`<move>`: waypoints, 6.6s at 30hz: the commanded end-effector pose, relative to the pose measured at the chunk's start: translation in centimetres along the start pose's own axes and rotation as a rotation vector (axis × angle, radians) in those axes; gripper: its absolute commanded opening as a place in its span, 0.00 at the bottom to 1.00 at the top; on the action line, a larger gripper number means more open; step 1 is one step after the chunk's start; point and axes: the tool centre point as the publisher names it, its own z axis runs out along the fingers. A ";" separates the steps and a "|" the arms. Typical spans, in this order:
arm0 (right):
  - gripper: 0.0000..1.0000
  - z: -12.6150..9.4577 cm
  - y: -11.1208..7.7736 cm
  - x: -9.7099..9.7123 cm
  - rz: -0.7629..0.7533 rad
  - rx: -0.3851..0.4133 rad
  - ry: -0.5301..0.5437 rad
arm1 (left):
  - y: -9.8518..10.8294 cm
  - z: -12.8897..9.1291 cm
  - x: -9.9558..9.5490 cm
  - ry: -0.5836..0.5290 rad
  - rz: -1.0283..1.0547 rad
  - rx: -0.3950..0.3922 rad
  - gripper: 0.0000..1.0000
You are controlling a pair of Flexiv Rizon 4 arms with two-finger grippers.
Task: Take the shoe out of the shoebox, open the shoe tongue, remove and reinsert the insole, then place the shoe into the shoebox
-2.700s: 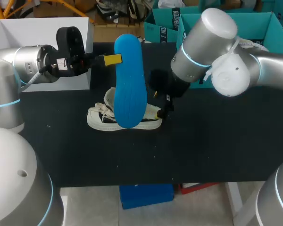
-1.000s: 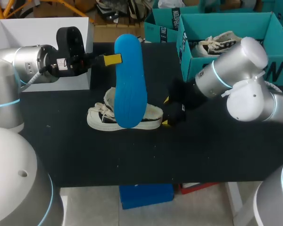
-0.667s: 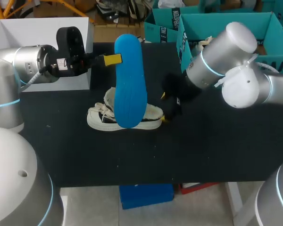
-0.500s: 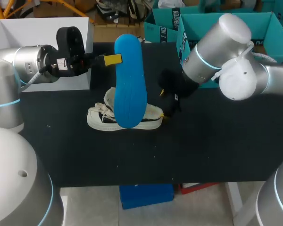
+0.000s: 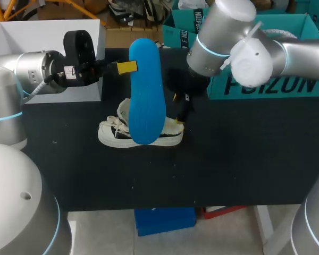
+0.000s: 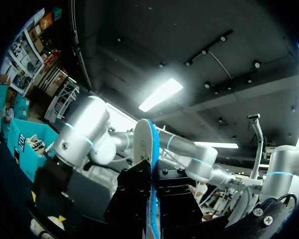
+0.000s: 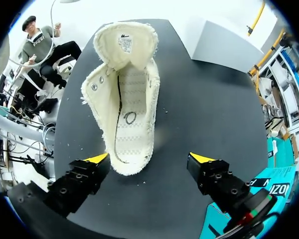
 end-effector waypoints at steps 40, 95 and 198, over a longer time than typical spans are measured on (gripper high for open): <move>0.00 7.6 5.7 -1.2 -0.022 0.263 0.141 | 0.2 0.0 0.0 -0.001 0.002 0.001 0.00; 0.00 -3.1 3.3 -4.1 0.970 0.256 -0.280 | 0.2 0.0 0.0 -0.001 0.002 0.001 0.00; 1.00 -9.4 1.4 3.8 1.346 -0.552 0.157 | 0.2 0.0 0.0 -0.001 0.002 0.001 0.00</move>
